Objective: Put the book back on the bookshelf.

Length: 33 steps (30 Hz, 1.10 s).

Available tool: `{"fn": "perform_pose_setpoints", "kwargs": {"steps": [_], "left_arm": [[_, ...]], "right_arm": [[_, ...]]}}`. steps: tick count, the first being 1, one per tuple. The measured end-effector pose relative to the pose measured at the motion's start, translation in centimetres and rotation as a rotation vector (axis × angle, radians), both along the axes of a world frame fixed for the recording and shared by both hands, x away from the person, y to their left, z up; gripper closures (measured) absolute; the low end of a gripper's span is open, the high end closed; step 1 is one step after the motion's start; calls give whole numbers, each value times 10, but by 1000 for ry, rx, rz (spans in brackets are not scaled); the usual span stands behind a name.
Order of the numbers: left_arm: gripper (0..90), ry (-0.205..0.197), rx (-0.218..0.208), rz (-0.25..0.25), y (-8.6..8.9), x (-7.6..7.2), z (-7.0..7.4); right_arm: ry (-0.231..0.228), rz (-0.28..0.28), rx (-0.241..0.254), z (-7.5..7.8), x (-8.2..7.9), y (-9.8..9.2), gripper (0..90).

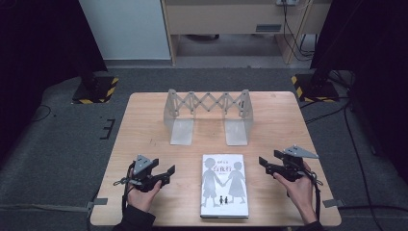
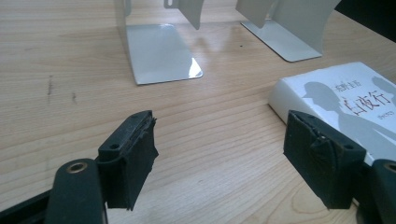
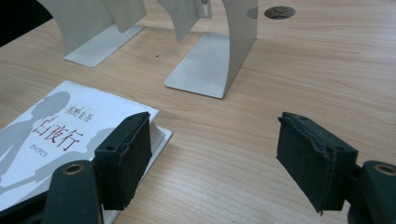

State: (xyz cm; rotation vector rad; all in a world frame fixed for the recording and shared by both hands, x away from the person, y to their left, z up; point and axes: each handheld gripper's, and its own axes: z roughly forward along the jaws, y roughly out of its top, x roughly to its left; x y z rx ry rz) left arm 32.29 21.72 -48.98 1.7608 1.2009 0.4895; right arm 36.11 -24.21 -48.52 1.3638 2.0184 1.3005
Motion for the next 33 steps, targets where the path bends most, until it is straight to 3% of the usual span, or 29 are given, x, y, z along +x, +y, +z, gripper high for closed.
{"fn": "perform_pose_setpoints", "kwargs": {"steps": [11, 24, 33], "left_arm": [[239, -8, 17, -53, -25, 7, 10], [238, 31, 8, -119, -46, 5, -2], [241, 55, 30, -169, -62, 0, -10]], "right_arm": [[-7, 30, 21, 9, 1, 11, 264], [21, 81, 28, -4, -5, 25, 264], [44, 117, 14, -12, -7, 34, 263]]}}
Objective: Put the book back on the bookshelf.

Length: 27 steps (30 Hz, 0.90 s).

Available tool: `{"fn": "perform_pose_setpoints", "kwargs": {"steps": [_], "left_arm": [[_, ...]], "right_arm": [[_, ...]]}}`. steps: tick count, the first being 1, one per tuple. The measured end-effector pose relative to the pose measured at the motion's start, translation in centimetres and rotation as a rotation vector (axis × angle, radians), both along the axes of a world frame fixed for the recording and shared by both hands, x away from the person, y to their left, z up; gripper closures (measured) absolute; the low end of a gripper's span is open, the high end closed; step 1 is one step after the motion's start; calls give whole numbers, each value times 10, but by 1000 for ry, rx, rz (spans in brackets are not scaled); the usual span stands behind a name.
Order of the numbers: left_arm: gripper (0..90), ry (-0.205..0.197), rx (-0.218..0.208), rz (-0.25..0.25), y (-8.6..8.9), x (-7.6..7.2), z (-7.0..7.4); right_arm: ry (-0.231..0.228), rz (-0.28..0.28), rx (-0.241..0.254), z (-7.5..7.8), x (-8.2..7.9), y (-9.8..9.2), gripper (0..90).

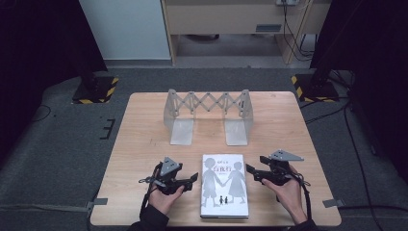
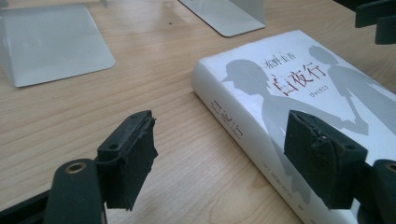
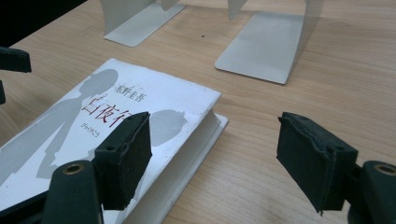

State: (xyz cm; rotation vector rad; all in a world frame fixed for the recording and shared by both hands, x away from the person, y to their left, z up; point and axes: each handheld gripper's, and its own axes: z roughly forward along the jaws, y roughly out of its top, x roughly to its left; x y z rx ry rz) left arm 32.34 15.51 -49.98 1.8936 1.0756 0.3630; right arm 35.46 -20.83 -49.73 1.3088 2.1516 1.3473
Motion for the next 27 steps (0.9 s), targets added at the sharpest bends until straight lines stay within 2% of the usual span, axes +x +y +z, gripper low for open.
{"fn": "perform_pose_setpoints", "kwargs": {"steps": [3, 6, 9, 19, 22, 27], "left_arm": [[245, 8, 0, -22, -6, -2, -3], [244, 21, 12, -43, -10, -3, -5], [249, 28, 2, -61, -15, -3, -7], [248, 37, 28, -90, -23, -4, -12], [244, 41, 19, -95, -26, -4, -14], [214, 33, 5, -109, -28, -2, -17]], "right_arm": [[5, 10, -4, -1, -1, 2, 263], [21, 15, 17, -4, -1, 4, 265], [29, 20, 18, -6, -2, 5, 268], [49, 45, 23, -14, -4, 14, 288], [51, 51, 24, -14, -4, 16, 289], [86, 68, 43, -19, -5, 22, 296]]}}
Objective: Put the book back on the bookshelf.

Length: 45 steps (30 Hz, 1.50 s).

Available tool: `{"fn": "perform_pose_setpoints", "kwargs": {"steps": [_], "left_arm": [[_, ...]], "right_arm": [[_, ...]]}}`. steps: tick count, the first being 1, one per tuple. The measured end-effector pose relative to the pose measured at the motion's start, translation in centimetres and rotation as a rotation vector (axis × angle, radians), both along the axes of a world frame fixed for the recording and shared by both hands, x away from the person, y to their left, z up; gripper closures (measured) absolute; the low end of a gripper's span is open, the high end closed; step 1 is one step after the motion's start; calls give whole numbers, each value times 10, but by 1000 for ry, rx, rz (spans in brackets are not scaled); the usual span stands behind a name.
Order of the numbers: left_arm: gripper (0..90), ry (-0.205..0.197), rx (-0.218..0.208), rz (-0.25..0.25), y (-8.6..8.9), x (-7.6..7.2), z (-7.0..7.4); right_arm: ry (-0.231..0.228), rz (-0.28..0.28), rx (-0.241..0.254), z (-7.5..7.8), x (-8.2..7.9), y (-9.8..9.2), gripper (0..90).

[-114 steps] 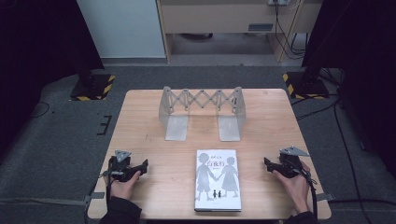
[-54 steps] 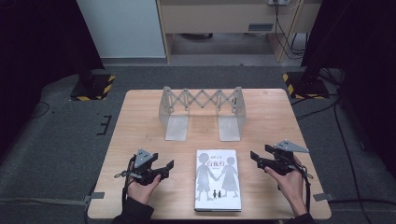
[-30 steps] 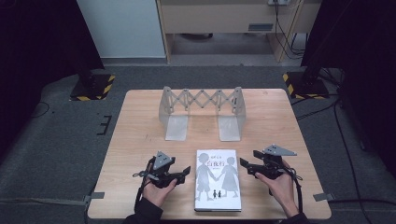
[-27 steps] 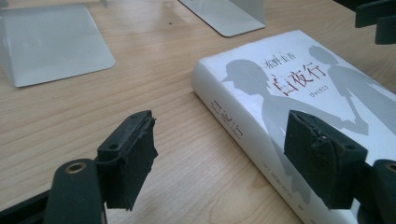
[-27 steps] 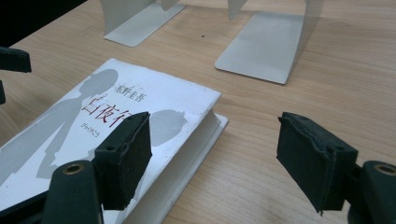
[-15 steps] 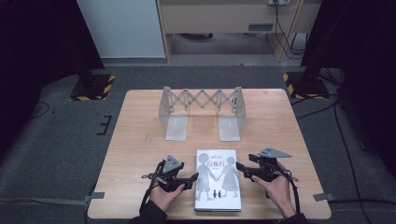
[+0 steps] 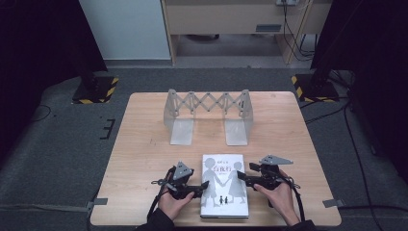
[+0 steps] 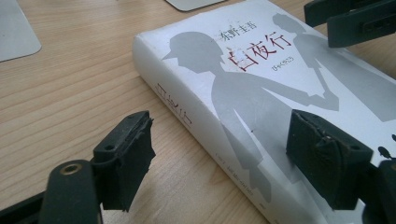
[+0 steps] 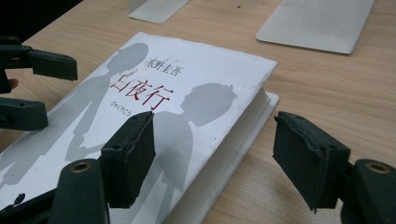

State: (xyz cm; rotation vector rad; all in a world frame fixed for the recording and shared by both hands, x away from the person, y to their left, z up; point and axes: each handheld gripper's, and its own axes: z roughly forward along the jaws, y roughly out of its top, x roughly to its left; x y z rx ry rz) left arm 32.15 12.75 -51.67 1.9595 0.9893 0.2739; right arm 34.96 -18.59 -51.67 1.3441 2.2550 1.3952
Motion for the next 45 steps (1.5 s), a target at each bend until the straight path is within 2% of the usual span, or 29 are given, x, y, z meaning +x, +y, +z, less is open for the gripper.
{"fn": "perform_pose_setpoints", "kwargs": {"steps": [4, 17, 21, 27, 31, 33, 35, 45], "left_arm": [[192, 3, -4, -5, -1, 1, -1], [194, 8, -22, -4, 0, 1, -3], [193, 7, -24, -4, 0, 1, -3], [192, 10, -29, -4, 1, 1, -3], [190, 16, -46, 0, 3, 1, -2], [189, 14, -47, -1, 3, 1, -2], [189, 10, -47, -4, 3, 1, -2], [185, 11, -54, -1, 4, 1, -2]], "right_arm": [[5, 8, -4, -3, 0, 2, 298], [44, 29, 76, -11, 3, 14, 298], [44, 28, 68, -10, 3, 16, 297], [21, 27, 64, -4, 2, 15, 321], [-31, 26, 104, 7, 0, 14, 321], [-33, 25, 111, 9, 0, 14, 321], [-57, 26, 135, 12, 0, 16, 321], [-58, 38, 168, 13, -1, 18, 335]]}}
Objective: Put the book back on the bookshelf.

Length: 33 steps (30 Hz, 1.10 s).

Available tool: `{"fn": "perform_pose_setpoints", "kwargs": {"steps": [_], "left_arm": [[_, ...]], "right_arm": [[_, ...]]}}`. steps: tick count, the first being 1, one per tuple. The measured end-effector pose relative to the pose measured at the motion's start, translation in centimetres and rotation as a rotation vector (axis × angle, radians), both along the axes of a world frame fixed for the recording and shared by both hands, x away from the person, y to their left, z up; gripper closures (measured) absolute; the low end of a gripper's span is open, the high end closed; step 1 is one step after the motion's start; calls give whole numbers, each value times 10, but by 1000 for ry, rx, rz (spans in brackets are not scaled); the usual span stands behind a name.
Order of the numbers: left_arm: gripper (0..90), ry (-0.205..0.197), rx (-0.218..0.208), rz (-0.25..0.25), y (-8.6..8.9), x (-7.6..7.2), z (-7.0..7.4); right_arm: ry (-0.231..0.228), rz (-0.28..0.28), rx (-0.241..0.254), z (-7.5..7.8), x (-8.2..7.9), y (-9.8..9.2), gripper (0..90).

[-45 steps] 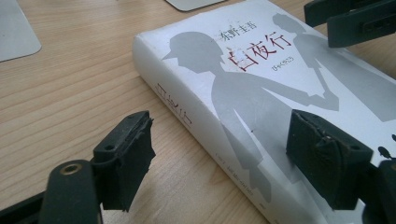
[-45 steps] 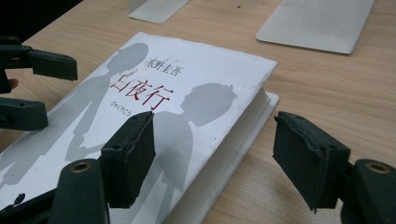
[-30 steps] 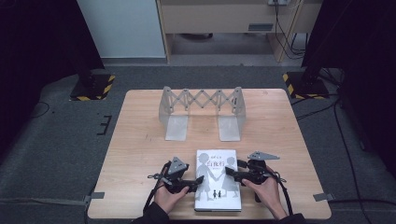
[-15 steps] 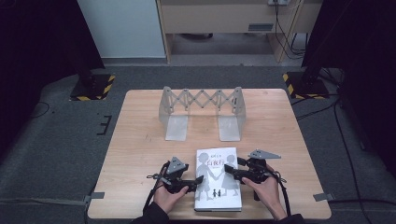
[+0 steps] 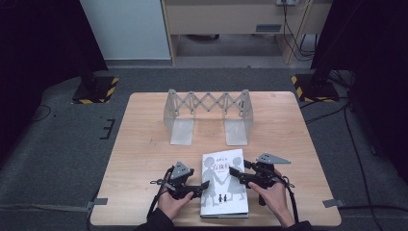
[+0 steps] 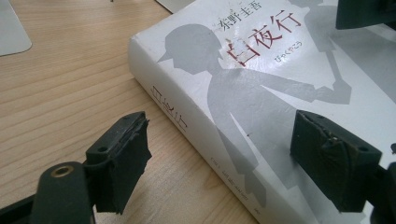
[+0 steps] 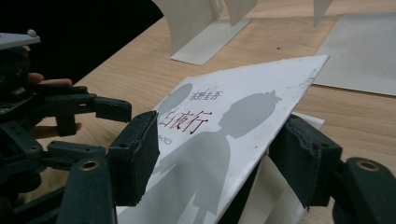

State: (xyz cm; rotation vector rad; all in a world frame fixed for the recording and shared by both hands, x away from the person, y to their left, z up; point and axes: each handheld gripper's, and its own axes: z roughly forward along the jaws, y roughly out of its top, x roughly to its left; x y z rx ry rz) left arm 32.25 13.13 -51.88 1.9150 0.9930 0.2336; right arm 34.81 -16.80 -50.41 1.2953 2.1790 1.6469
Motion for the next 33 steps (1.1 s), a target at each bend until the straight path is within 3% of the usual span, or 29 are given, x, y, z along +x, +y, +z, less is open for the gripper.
{"fn": "perform_pose_setpoints", "kwargs": {"steps": [5, 7, 12, 15, 21, 26, 33], "left_arm": [[184, -6, 4, -2, 0, 0, 0], [184, -7, 5, -2, 0, 0, 1], [184, -9, 7, -5, 0, 0, 1], [184, -14, 8, -5, 0, -1, 1], [182, -10, 7, -8, 1, 0, 1], [178, -10, 8, -8, 1, -1, 1], [174, -10, 10, -6, 0, -1, 1]], "right_arm": [[-1, 3, 11, 4, -1, -1, 339], [-6, 13, -17, 7, 1, -2, 320], [-19, 19, -26, 7, 2, 0, 298], [-22, 20, -9, 7, 0, 2, 331], [-1, 14, -3, 4, -1, 1, 346], [-7, 16, 6, 11, 0, 0, 320], [11, -14, 1, 6, 0, 5, 282]]}}
